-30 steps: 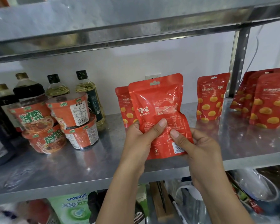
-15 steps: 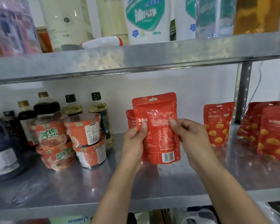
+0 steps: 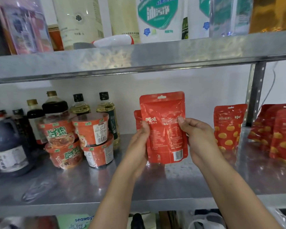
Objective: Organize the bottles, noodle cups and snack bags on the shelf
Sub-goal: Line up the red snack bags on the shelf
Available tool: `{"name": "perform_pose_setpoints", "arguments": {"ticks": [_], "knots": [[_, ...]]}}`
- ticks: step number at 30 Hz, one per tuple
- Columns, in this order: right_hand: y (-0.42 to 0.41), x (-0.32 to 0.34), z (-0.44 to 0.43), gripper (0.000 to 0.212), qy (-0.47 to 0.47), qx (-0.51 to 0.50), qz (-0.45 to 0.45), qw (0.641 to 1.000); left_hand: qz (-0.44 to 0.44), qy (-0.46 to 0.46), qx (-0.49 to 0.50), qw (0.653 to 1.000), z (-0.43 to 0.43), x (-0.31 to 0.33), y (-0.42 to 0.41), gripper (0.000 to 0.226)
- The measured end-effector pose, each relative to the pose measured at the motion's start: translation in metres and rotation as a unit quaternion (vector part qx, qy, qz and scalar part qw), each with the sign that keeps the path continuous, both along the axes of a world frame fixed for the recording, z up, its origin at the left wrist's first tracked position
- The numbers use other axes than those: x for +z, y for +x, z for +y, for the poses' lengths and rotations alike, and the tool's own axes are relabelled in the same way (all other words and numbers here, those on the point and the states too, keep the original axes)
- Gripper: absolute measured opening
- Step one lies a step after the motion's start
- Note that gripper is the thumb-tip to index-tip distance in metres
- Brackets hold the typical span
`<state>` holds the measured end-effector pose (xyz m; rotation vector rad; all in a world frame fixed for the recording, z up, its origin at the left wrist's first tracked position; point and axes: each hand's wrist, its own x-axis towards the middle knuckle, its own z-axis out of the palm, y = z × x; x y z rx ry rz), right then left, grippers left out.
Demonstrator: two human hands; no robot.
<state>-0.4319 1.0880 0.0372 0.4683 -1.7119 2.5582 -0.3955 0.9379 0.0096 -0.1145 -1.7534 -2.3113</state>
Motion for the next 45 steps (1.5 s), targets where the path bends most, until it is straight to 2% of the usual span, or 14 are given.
{"name": "perform_pose_setpoints", "arguments": {"ticks": [3, 7, 11, 13, 16, 19, 21, 27, 30, 32, 34, 37, 41, 45], "knots": [[-0.006, 0.004, 0.000, 0.025, -0.018, 0.025, -0.002, 1.000, -0.058, 0.102, -0.095, 0.989, -0.005, -0.008, -0.002, 0.073], [-0.010, 0.009, -0.007, 0.031, -0.014, 0.027, -0.045, 0.999, -0.116, 0.021, -0.214, 0.970, 0.006, -0.019, -0.002, 0.076], [-0.012, 0.006, -0.008, 0.028, -0.017, 0.057, -0.052, 0.997, -0.138, 0.114, -0.297, 0.938, 0.014, -0.027, -0.002, 0.072], [-0.015, 0.000, -0.003, 0.025, 0.030, 0.032, -0.023, 0.999, -0.126, 0.124, -0.264, 0.948, 0.019, -0.029, -0.002, 0.077], [-0.021, -0.007, 0.006, 0.023, 0.090, -0.024, 0.022, 0.995, -0.092, 0.153, -0.102, 0.979, 0.028, -0.028, -0.003, 0.066], [-0.025, -0.019, 0.009, 0.040, 0.053, 0.052, 0.012, 0.997, -0.020, 0.178, 0.092, 0.979, 0.028, -0.028, -0.012, 0.064], [-0.024, -0.027, 0.004, 0.033, 0.086, 0.078, 0.032, 0.993, 0.010, 0.153, 0.157, 0.976, 0.026, -0.029, -0.013, 0.055], [-0.030, -0.034, -0.004, 0.011, 0.080, 0.012, 0.043, 0.996, 0.050, 0.000, 0.171, 0.984, 0.020, -0.033, -0.006, 0.034], [-0.039, -0.032, -0.002, 0.012, 0.094, 0.000, 0.053, 0.994, 0.068, -0.100, 0.175, 0.977, -0.005, -0.028, -0.007, 0.034], [-0.047, -0.029, -0.005, 0.014, 0.130, -0.006, 0.078, 0.988, 0.088, -0.140, 0.184, 0.969, -0.026, -0.020, -0.013, 0.023], [-0.054, -0.025, -0.011, 0.020, 0.173, -0.007, 0.100, 0.980, 0.101, -0.197, 0.187, 0.957, -0.044, -0.012, -0.022, 0.021], [-0.065, -0.030, -0.021, 0.024, 0.232, 0.000, 0.109, 0.967, 0.077, -0.276, 0.190, 0.939, -0.064, -0.015, -0.037, 0.018], [-0.076, -0.051, -0.031, 0.021, 0.267, -0.003, 0.087, 0.960, 0.027, -0.315, 0.200, 0.927, -0.074, -0.035, -0.053, 0.020], [-0.083, -0.066, -0.035, 0.025, 0.295, 0.005, 0.077, 0.952, -0.008, -0.293, 0.174, 0.940, -0.074, -0.048, -0.059, 0.026]]}}
